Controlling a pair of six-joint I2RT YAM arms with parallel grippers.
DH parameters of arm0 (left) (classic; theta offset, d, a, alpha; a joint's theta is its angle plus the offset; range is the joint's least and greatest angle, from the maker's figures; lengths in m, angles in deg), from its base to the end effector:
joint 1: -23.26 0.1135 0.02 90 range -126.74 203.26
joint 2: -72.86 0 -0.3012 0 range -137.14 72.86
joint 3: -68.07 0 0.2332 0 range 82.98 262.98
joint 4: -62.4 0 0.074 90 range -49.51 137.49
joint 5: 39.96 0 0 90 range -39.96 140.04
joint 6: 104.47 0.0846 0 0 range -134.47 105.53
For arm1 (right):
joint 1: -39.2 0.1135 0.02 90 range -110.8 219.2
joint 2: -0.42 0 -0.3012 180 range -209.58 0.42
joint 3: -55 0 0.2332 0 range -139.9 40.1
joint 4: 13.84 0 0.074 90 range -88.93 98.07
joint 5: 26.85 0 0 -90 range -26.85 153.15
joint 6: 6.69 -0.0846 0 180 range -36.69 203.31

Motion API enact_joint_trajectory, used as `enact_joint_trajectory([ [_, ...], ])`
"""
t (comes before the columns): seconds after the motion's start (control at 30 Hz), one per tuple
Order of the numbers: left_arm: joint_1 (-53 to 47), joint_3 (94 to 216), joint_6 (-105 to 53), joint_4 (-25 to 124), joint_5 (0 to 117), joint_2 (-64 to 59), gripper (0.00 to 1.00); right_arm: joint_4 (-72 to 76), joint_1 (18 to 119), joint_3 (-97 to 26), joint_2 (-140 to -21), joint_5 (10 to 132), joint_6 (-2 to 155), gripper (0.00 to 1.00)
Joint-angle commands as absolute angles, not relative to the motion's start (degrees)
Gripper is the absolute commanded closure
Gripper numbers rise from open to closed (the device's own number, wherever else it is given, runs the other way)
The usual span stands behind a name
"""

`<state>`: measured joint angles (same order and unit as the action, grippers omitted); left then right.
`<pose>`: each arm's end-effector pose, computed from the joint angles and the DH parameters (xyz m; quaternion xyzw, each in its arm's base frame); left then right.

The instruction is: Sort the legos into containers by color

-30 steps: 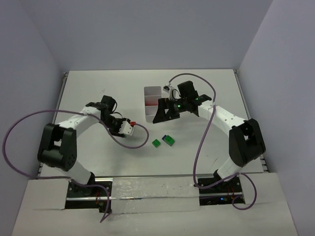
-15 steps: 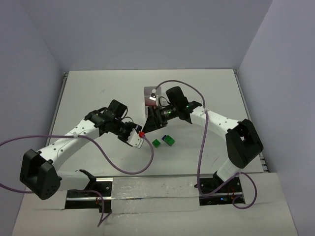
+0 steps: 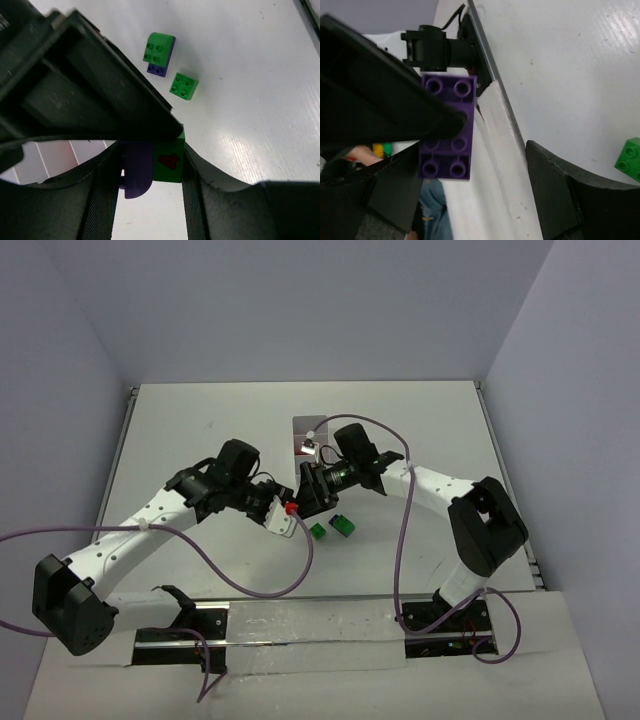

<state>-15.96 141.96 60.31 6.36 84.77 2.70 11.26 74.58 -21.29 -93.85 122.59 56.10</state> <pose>0.1541 -0.1880 0.2984 0.8100 0.4111 -0.1748 0.3798 0.2429 0.2619 0.2620 -0.2536 0.7806 0.5682 0.0592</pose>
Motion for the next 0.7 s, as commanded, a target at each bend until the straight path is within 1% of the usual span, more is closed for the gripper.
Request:
enact_joint_trajectory([
  [0.0,-17.3,142.9,58.6,9.6,85.5,4.2,0.93,3.5,74.7,-21.8,-95.1,128.2,50.8,0.21],
  [0.13,-17.7,142.8,58.7,9.5,85.6,4.2,0.94,1.0,74.4,-20.8,-94.4,129.3,48.6,0.31],
  [0.23,-17.8,142.6,58.8,9.2,85.6,4.1,0.94,-3.2,73.4,-19.6,-94.0,130.3,45.6,0.35],
  [0.3,-18.0,142.6,58.6,9.3,85.5,3.9,0.94,-3.4,73.0,-19.3,-93.4,130.1,45.2,0.4],
  [0.37,-17.9,142.6,58.1,9.3,85.5,3.7,0.94,-3.6,72.7,-19.0,-92.9,129.7,45.0,0.43],
  [0.67,-17.9,142.4,57.1,9.1,85.7,3.3,0.95,-4.9,71.1,-18.1,-91.7,129.6,44.1,0.44],
])
